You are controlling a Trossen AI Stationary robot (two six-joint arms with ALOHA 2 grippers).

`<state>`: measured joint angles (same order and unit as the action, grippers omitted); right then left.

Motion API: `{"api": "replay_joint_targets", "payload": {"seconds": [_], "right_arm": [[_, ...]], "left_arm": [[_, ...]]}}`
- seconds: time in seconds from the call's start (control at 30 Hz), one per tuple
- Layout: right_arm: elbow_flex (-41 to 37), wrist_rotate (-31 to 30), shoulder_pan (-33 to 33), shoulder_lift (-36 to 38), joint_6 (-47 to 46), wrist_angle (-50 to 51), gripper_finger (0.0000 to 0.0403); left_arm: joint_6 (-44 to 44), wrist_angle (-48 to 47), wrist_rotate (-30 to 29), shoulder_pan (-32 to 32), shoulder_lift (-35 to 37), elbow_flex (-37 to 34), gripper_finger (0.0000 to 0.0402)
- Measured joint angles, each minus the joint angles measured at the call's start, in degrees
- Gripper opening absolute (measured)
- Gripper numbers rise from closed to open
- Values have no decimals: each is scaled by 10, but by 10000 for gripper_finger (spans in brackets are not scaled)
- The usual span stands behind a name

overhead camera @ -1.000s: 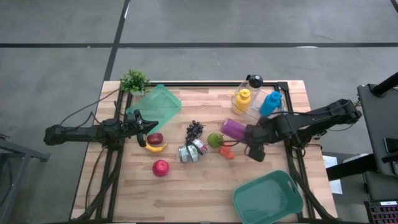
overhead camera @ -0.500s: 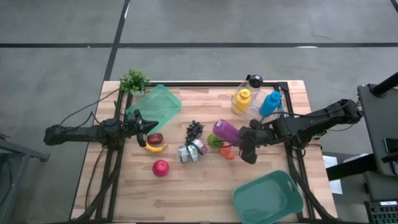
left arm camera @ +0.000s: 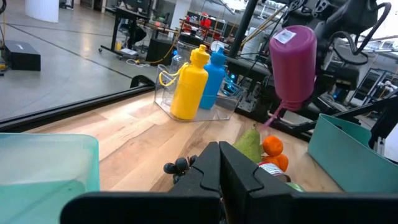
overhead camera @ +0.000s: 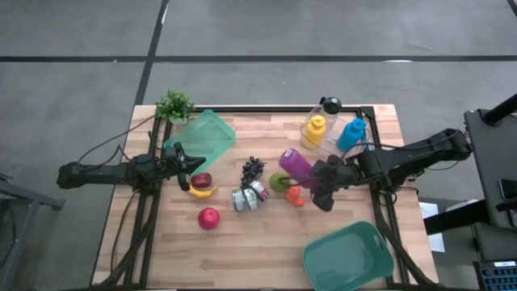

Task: Pick & Place Food Item
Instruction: Put the pink water bottle into the transparent bin

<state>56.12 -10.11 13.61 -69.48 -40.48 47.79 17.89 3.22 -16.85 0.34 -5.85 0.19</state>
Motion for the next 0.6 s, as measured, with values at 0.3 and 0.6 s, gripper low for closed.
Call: {"api": "replay_joint_targets", "payload": {"seconds": [0.3, 0.6], "right_arm": [[0, -2, 0, 29, -107, -8, 216], [-24, -97, 4, 96, -160, -116, 216]], "left_arm": [[0, 0, 0, 0, 0, 0, 1], [0, 0, 0, 0, 0, 0, 1]]}}
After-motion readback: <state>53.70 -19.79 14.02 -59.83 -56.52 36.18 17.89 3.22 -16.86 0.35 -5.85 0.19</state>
